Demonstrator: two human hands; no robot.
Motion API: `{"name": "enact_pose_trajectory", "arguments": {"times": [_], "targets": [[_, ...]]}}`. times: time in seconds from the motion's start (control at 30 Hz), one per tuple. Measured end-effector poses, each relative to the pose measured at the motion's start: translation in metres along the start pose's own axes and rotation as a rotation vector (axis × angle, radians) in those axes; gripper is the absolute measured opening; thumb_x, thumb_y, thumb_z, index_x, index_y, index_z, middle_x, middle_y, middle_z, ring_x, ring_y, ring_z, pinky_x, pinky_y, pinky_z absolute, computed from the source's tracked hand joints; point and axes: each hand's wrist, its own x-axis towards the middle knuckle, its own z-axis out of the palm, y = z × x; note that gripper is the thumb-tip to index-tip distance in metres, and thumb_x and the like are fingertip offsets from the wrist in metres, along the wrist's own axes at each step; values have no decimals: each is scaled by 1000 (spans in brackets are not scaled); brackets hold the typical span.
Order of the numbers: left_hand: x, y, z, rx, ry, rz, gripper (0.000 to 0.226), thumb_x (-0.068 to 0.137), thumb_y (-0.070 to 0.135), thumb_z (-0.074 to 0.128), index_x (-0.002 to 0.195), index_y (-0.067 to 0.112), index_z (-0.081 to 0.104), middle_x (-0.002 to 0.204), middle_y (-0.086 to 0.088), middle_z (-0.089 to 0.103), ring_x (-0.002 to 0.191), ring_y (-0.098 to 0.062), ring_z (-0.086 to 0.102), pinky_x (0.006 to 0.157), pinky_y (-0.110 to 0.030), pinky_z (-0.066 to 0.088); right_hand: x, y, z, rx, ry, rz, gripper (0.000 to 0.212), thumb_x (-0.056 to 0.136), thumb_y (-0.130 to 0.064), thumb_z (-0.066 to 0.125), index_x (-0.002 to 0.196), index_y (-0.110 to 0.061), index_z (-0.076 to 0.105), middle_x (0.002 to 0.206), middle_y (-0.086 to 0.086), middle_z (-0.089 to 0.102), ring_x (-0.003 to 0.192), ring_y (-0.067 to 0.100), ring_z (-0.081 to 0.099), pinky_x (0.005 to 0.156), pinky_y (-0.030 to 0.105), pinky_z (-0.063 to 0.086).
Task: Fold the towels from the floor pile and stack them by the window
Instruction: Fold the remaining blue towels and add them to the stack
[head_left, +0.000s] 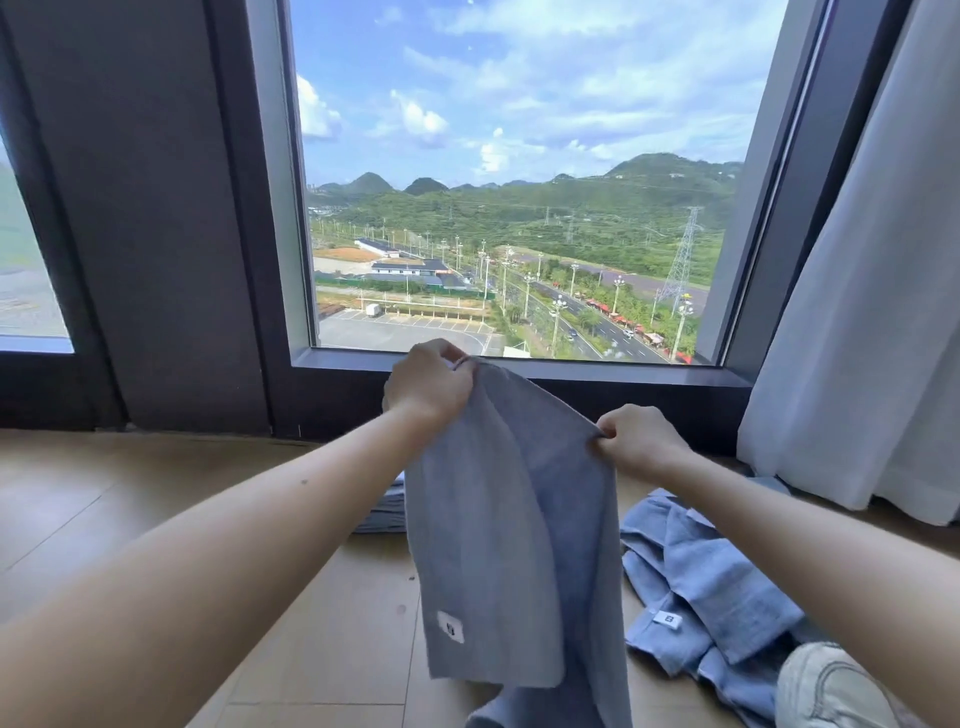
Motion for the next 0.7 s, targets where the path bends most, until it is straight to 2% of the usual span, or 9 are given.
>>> {"name": "enact_pose_trajectory", "arguments": {"times": [0.07, 0.17, 0.23, 0.33, 0.4, 0.5, 0.6, 0.7], "targets": [[0, -7, -3, 132, -40, -5, 33, 85, 38, 63, 113, 22, 57, 105, -1, 58, 100, -22, 58, 76, -26, 40, 0, -3, -6, 70, 95, -8, 27, 84, -16, 54, 57, -11, 53, 64, 4, 53, 66, 22, 47, 52, 26, 33], [-9, -5, 3, 264, -187, 191, 60, 74, 52, 70, 124, 25, 52, 107, 2, 54, 102, -17, 55, 80, -26, 39, -3, -16, -9, 182, 106, -142, 16, 83, -18, 61, 71, -10, 66, 73, 4, 62, 71, 17, 54, 60, 26, 40], [-17, 0, 14, 339, -264, 303, 58, 74, 52, 71, 123, 26, 56, 108, 5, 59, 102, -14, 55, 82, -25, 39, -6, -27, -10, 188, 91, -235, 7, 82, -16, 63, 80, -11, 68, 80, 3, 63, 78, 16, 57, 66, 26, 45], [-20, 4, 26, 375, -293, 390, 30, 83, 42, 65, 110, 29, 65, 112, 7, 65, 105, -17, 58, 84, -29, 46, -9, -38, -10, 203, 86, -312, 8, 81, -14, 66, 82, -14, 58, 73, -3, 56, 75, 15, 54, 61, 21, 42], [-20, 5, 27, 374, -270, 404, 18, 89, 37, 58, 103, 30, 67, 108, 5, 67, 100, -21, 60, 82, -32, 49, -9, -40, -8, 206, 71, -335, 14, 81, -14, 66, 82, -14, 53, 68, -6, 53, 70, 13, 53, 56, 16, 39], [-21, 5, 21, 302, -181, 421, 20, 92, 35, 53, 102, 27, 68, 105, 5, 68, 98, -21, 61, 81, -34, 50, -7, -34, -7, 168, 57, -315, 10, 82, -13, 65, 80, -16, 55, 66, -8, 52, 69, 12, 53, 53, 15, 37], [-13, 5, 8, 141, -45, 358, 22, 93, 27, 52, 107, 20, 67, 107, 3, 68, 101, -18, 59, 86, -33, 48, -2, -18, -8, 34, 33, -241, 17, 81, -8, 60, 67, -17, 58, 65, -5, 53, 72, 15, 52, 52, 17, 35], [5, -5, -9, 62, 92, 230, 24, 93, 24, 52, 110, 15, 66, 110, -3, 68, 105, -23, 60, 88, -32, 46, 1, 3, -11, -65, 16, -134, 13, 83, -10, 57, 79, -10, 69, 71, 1, 59, 76, 20, 58, 56, 24, 39]]}}
